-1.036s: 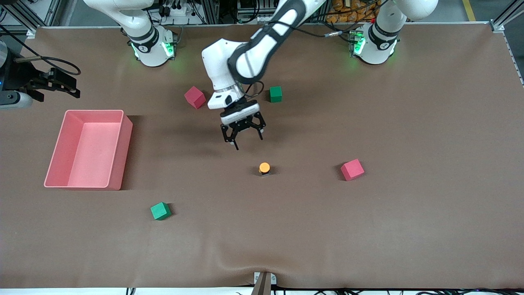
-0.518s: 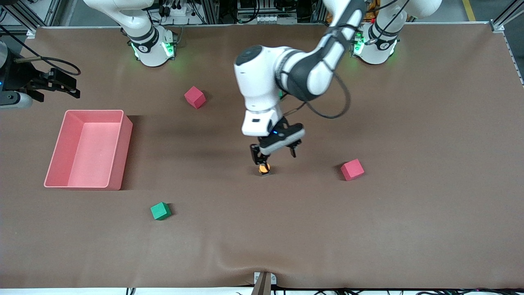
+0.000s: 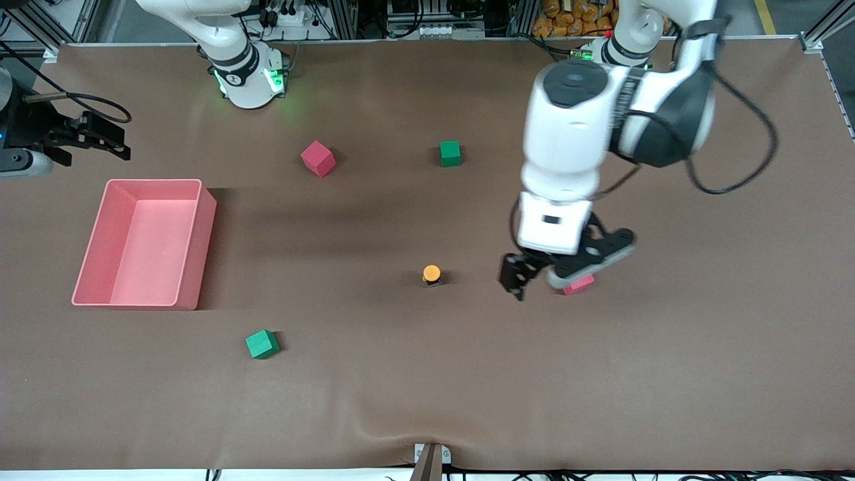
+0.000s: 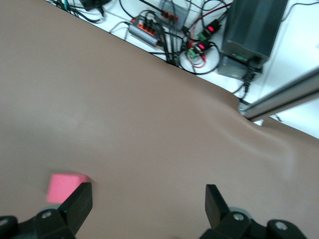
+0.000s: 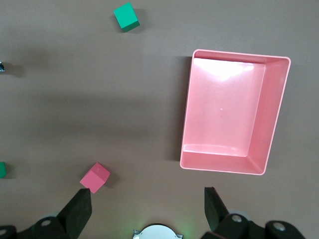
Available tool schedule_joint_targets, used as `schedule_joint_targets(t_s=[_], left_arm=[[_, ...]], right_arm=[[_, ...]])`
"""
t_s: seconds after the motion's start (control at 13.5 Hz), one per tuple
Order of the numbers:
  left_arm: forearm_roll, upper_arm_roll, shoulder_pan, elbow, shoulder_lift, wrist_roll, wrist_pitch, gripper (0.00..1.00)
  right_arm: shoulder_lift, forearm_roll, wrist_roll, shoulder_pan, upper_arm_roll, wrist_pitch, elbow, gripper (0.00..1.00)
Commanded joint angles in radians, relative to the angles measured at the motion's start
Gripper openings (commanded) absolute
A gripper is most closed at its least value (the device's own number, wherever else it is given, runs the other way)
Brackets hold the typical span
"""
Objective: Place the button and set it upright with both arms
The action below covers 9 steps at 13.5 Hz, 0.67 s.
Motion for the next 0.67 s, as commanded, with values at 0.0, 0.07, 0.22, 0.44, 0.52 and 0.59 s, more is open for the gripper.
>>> schedule_joint_targets(t_s=[0.0, 0.07, 0.22, 0.44, 0.52, 0.59], left_arm=[[-0.067, -0.09, 0.171, -0.026, -0.055, 0.191, -0.027, 1.0], [-0.07, -0.14, 0.255, -0.023, -0.066, 0.277, -0.05, 1.0], [-0.088, -0.223, 0.387, -0.026, -0.094, 0.395, -0.087, 1.0], [-0.127, -0.265, 0.515, -0.026, -0.144, 0.55, -0.206, 1.0], [-0.128, -0.282, 0.565, -0.027, -0.163, 0.611, -0.244, 1.0], [-0.131, -0.285, 0.599, -0.029, -0.179, 0.688, -0.283, 1.0]], right_arm=[[-0.006, -0.017, 0.014, 0.001, 0.003, 0.003, -0.007, 1.0], [-0.006, -0.017, 0.014, 0.001, 0.003, 0.003, -0.007, 1.0], [-0.006, -0.017, 0.012, -0.002, 0.003, 0.003, -0.005, 1.0], [-0.006, -0.017, 0.012, -0.003, 0.003, 0.003, -0.004, 1.0], [-0.006, -0.017, 0.011, -0.003, 0.001, 0.003, -0.004, 1.0], [-0.008, -0.017, 0.0, -0.011, -0.004, 0.003, -0.002, 1.0]])
